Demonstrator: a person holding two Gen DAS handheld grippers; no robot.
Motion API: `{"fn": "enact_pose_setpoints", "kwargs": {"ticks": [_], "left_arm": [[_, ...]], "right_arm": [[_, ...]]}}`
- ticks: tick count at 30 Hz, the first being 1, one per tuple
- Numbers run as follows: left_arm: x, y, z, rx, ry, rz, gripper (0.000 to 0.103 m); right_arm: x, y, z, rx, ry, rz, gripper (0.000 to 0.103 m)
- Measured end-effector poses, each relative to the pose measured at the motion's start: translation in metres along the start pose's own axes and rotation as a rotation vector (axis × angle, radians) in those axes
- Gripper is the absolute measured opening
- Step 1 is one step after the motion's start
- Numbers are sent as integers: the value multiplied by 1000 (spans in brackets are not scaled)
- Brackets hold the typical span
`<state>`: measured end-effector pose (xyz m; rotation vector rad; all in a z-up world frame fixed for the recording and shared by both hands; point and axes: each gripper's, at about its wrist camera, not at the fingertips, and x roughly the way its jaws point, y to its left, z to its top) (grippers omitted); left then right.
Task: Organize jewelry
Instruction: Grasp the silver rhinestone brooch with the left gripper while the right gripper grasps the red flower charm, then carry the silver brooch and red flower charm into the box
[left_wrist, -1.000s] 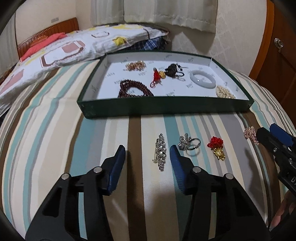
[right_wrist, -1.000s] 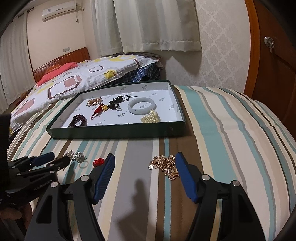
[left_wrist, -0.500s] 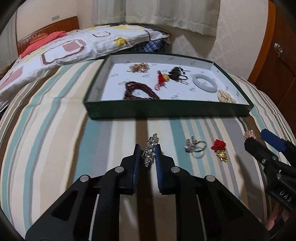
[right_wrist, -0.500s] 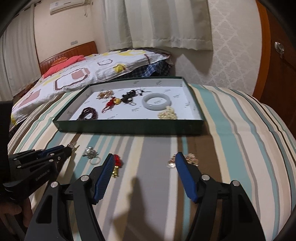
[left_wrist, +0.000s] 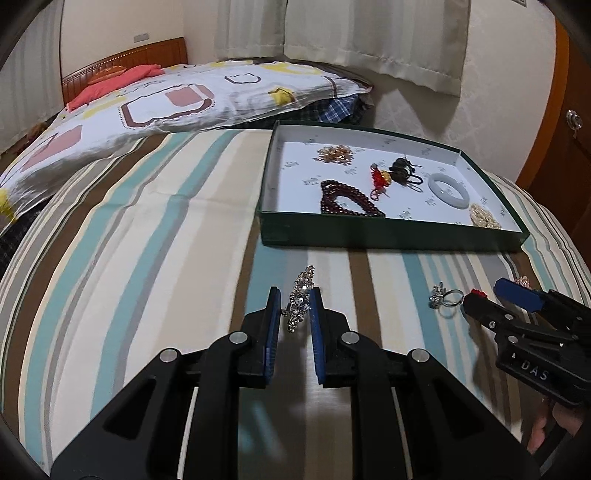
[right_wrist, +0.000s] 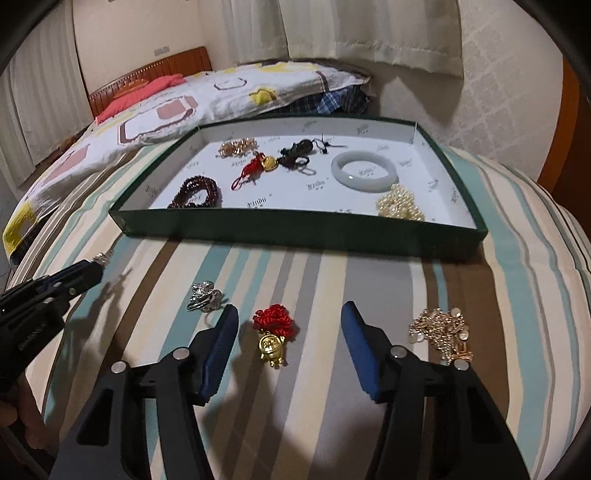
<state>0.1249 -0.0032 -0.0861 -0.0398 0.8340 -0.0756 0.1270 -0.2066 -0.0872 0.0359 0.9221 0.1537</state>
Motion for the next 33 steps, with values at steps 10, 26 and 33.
{"fn": "enact_pose_setpoints", "kwargs": {"ticks": [10, 26, 33], "left_arm": [[4, 4, -1, -15, 4, -3, 16], [-8, -6, 6, -10, -39, -23, 16], [-19, -17, 19, -4, -83, -51, 16]], "right_arm": [[-2, -3, -1, 1, 0, -2, 20], [-26, -5, 6, 19, -100, 18, 18], [-41, -7, 18, 21, -166, 18, 18]]}}
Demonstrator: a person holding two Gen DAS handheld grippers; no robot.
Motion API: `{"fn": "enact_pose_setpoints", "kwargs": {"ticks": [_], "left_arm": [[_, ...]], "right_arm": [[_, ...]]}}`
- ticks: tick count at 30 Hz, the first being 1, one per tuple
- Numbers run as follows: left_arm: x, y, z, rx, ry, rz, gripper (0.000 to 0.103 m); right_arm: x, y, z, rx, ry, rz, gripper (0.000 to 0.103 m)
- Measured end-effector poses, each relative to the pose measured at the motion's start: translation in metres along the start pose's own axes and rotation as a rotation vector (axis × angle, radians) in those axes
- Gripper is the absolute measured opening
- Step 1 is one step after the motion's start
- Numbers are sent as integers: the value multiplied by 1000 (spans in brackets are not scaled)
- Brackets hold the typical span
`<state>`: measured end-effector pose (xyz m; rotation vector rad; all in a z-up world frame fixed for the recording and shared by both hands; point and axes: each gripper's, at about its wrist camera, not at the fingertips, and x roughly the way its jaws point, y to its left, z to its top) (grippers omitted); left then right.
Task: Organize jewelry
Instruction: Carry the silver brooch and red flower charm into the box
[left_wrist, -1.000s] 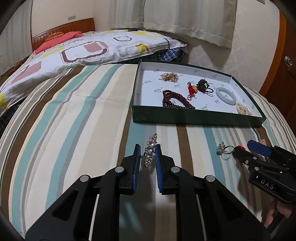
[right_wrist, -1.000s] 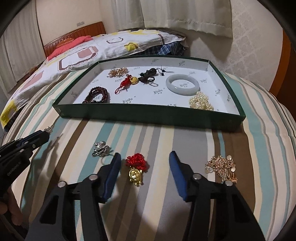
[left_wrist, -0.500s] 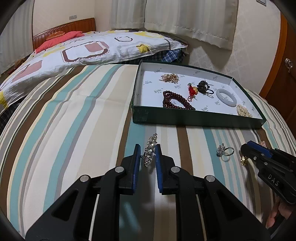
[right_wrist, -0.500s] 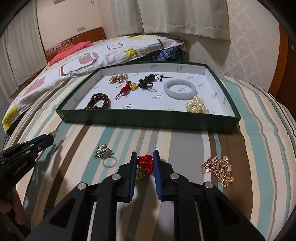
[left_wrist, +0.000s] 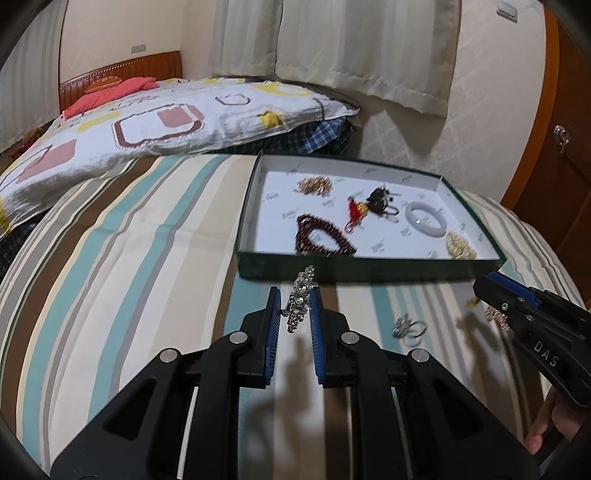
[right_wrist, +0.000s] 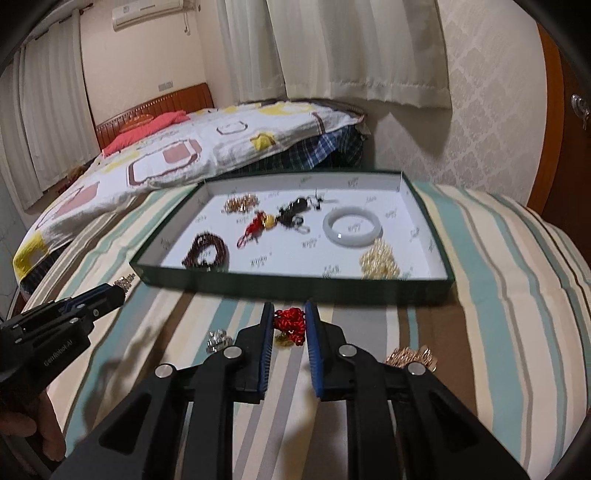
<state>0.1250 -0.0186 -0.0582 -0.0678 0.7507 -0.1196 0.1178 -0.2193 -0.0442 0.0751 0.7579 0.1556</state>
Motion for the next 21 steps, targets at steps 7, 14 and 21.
{"fn": "enact_pose_setpoints", "kwargs": {"ticks": [7, 14, 21], "left_arm": [[-3, -13, 15, 7, -37, -28, 16], [-2, -22, 28, 12, -68, -43, 16], [4, -33, 46, 18, -97, -53, 16]], "right_arm": [[-4, -3, 14, -1, -46, -2, 18], [-5, -5, 28, -4, -85, -8, 18], [-4, -9, 45, -3, -126, -10, 18]]}}
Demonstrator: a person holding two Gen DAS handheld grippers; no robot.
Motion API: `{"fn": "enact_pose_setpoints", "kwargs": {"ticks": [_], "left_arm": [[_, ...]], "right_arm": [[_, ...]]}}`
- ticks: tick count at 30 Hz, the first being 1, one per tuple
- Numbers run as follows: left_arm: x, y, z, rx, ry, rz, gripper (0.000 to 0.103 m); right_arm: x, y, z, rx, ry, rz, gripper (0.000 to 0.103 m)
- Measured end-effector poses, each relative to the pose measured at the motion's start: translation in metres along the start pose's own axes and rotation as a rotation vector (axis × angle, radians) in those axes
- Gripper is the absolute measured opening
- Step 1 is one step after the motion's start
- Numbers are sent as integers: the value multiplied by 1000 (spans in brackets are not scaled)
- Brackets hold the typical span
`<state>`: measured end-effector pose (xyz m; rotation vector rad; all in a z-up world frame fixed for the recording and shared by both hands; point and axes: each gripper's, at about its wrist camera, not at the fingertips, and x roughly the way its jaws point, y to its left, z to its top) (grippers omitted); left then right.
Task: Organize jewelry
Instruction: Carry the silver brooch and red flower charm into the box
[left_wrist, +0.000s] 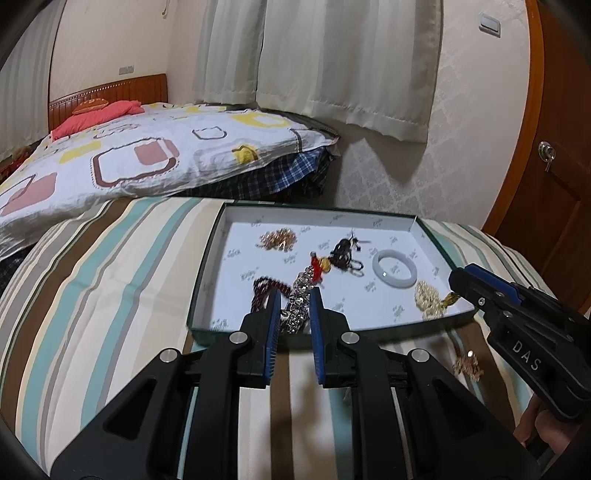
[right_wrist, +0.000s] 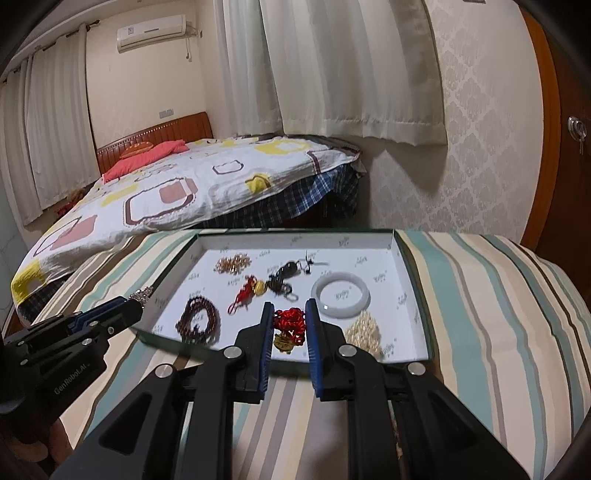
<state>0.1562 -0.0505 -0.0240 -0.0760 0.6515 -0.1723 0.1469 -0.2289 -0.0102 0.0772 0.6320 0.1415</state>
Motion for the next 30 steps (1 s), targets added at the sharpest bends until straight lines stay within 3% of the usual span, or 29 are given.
{"fn": "enact_pose_setpoints", "kwargs": {"ticks": [14, 30], "left_arm": [[36, -27, 26, 32, -39, -18, 16], [113, -35, -4, 73, 172, -6, 16]], "right_arm": [[24, -12, 19, 6, -31, -4, 18], [85, -26, -8, 24, 162, 4, 18]]}}
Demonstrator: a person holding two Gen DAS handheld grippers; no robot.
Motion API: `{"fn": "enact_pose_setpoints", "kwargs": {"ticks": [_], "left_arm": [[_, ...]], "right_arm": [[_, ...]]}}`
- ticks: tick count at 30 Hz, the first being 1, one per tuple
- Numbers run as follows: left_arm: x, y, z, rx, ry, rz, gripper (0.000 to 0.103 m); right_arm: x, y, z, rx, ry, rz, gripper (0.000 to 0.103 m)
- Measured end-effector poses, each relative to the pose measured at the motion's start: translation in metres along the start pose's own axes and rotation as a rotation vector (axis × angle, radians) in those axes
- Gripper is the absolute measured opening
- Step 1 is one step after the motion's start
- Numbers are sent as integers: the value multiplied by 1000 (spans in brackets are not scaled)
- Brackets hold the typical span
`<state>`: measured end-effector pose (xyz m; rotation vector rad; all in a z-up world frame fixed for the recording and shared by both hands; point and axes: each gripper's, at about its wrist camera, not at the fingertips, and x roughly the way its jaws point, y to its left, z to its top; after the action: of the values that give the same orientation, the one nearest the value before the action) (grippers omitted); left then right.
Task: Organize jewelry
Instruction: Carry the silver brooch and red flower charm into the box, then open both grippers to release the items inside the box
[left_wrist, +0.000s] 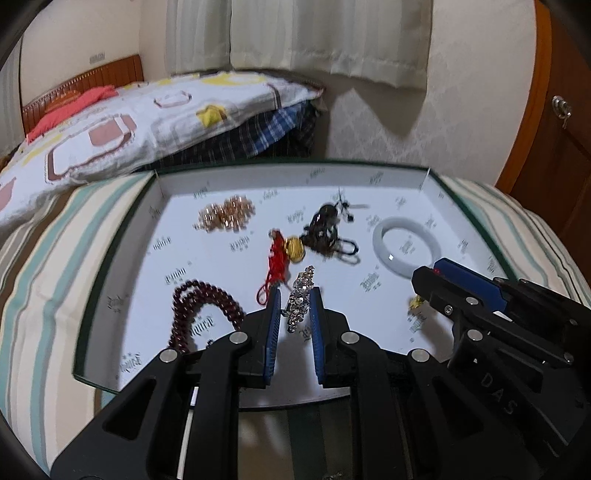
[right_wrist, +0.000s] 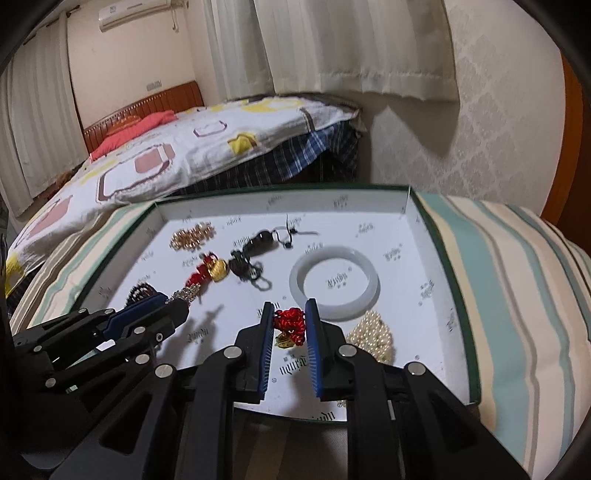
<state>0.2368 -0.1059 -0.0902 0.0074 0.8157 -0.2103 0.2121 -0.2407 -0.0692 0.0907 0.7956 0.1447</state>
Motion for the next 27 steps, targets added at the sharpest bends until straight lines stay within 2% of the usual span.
{"fn": "enact_pose_setpoints", "kwargs": {"ticks": [11, 19, 23, 25, 27], "left_arm": [[12, 3, -2, -9, 71, -3, 16], [14, 1, 1, 0, 76, 7, 16], [14, 0, 1, 0, 75, 8, 20], [12, 0, 1, 3, 69, 14, 27], [10, 0, 1, 3, 61, 18, 28]], "right_arm": [[8, -2, 2, 0, 41, -2, 18], [9, -4, 3, 1, 45, -4, 18], [10, -5, 3, 0, 44, -1, 20], [9, -5, 3, 0, 42, -3, 24], [8, -5, 2, 0, 36, -5, 28]]}}
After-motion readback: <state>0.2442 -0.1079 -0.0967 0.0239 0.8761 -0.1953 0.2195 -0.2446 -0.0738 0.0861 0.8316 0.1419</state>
